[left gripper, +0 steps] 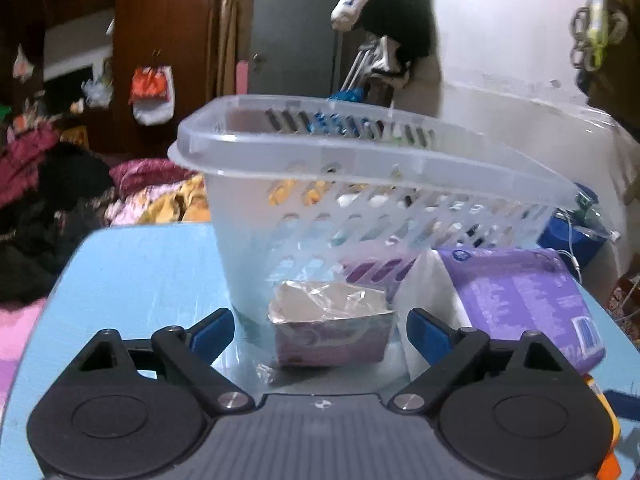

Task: Organize objects
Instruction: 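Grasp the small purple box with the left gripper while the right gripper grasps the orange bottle, then carry the purple box with the left gripper while the right carries the orange bottle into the basket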

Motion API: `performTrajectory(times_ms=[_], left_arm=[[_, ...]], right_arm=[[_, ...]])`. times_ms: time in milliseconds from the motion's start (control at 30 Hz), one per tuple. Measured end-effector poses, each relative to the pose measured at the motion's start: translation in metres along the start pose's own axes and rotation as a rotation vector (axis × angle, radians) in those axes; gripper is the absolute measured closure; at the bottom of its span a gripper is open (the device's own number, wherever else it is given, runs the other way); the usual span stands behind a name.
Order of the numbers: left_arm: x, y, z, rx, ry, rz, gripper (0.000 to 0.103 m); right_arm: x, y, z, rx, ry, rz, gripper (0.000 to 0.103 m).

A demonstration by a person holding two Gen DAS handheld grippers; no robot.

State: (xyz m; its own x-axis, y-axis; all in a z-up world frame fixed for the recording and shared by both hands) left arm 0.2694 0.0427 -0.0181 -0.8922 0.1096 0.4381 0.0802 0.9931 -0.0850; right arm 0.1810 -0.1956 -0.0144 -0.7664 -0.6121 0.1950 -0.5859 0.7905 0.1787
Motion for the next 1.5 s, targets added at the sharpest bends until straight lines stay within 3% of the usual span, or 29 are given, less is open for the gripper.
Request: performTrajectory(times_ms=[133,200,400,567,733,1033,1333,1500], left_arm=[[-0.003,0.007,0.001,0.053,0.016,0.004,0.011],[-0.007,0.006,0.001,0.061,0.023,0.007,0.020],[-0.008,0.002,0.000,0.081,0.009,0.018,0.033],[0.008,-0.003,-0.002,0.035,-0.067,-0.011,0.034],[0.033,-0.005,-0.007,0.032,-0.140,0.020,0.035],[0.060,-0.007,-0.004,0.049,-0.212,0.073,0.035],[0.106,-0.009,-0.023,0.058,-0.364,0.112,0.035],[0.107,-0.020,-0.084,0.010,-0.386,0.102,0.035]], right_arm=[[-0.001,-0.001,0.006,0.003,0.018,-0.006,0.028],[-0.002,-0.001,0.010,0.007,0.026,-0.004,0.036],[0.000,0.003,0.017,0.020,0.039,-0.011,0.044],[0.006,0.006,0.017,0.043,0.035,-0.005,0.048],[0.013,0.009,0.013,0.080,0.015,-0.003,0.057],[0.023,0.005,0.005,0.095,-0.029,-0.004,0.058],[0.047,0.008,-0.040,0.110,-0.158,-0.016,0.058],[0.023,0.008,-0.105,0.167,-0.208,0.030,0.058]])
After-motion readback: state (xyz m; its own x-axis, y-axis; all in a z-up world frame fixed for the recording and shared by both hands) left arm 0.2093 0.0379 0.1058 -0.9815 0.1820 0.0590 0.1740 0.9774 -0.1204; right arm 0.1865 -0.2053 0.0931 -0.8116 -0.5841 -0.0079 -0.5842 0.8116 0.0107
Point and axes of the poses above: each gripper's, at about its wrist camera, not at the fingertips, and x roughly against the way its jaws point, y to its left, z to its underside, the point moved 7 cm from there along -x, roughly the way its jaws point, and after that the axes turned 7 degrees about -y, right-handed, at the moved point
